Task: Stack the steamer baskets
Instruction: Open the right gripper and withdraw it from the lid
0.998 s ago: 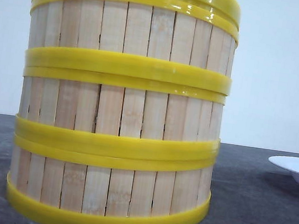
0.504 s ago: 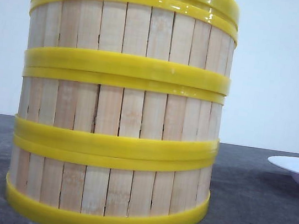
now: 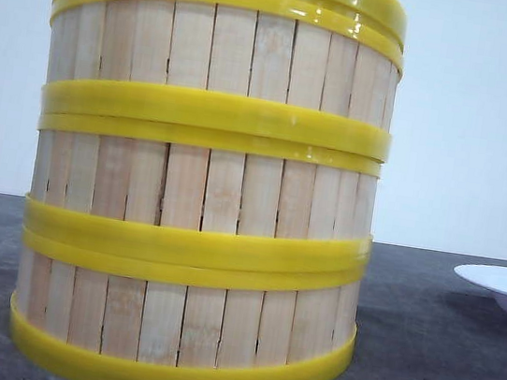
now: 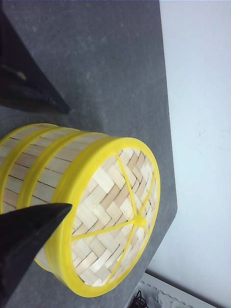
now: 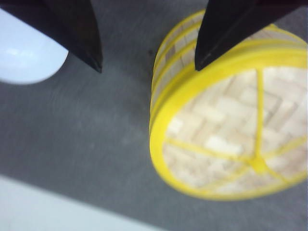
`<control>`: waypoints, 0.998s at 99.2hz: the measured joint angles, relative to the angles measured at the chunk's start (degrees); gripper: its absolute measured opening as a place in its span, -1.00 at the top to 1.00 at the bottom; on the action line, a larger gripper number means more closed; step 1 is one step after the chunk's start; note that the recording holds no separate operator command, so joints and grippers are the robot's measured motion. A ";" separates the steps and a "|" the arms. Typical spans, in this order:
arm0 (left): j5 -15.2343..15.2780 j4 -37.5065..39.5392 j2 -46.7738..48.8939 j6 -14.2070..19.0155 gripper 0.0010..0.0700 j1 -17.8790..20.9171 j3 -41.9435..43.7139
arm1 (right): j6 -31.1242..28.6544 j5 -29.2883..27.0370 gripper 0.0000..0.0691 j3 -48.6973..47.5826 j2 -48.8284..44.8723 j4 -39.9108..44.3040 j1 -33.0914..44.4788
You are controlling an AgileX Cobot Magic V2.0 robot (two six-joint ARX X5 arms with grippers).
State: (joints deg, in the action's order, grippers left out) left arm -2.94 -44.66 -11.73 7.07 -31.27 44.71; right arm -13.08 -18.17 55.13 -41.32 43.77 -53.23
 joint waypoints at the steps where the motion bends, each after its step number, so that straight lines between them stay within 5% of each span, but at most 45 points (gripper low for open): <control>1: 0.00 -0.02 0.00 0.00 0.02 0.00 0.00 | -0.15 0.02 -0.08 0.00 0.00 -0.13 0.00; 14: 0.00 0.00 0.00 0.00 0.06 0.00 0.00 | -1.18 -0.02 -0.02 0.22 0.92 -3.82 0.00; 25: 0.00 -0.11 0.00 0.04 0.72 0.00 0.00 | -1.27 -0.02 0.65 0.22 1.81 -5.99 0.00; 35: 0.00 -0.11 0.00 0.02 0.92 0.00 -0.02 | -1.22 0.02 0.91 0.22 2.10 -7.85 0.00; 99: 0.00 -0.11 0.00 0.02 0.94 0.00 0.00 | -1.22 0.11 0.98 0.22 2.08 -8.46 0.00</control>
State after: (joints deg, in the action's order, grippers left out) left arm -2.94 -44.77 -11.73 7.09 -31.27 44.71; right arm -14.31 -18.06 55.35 -39.24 35.31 -53.23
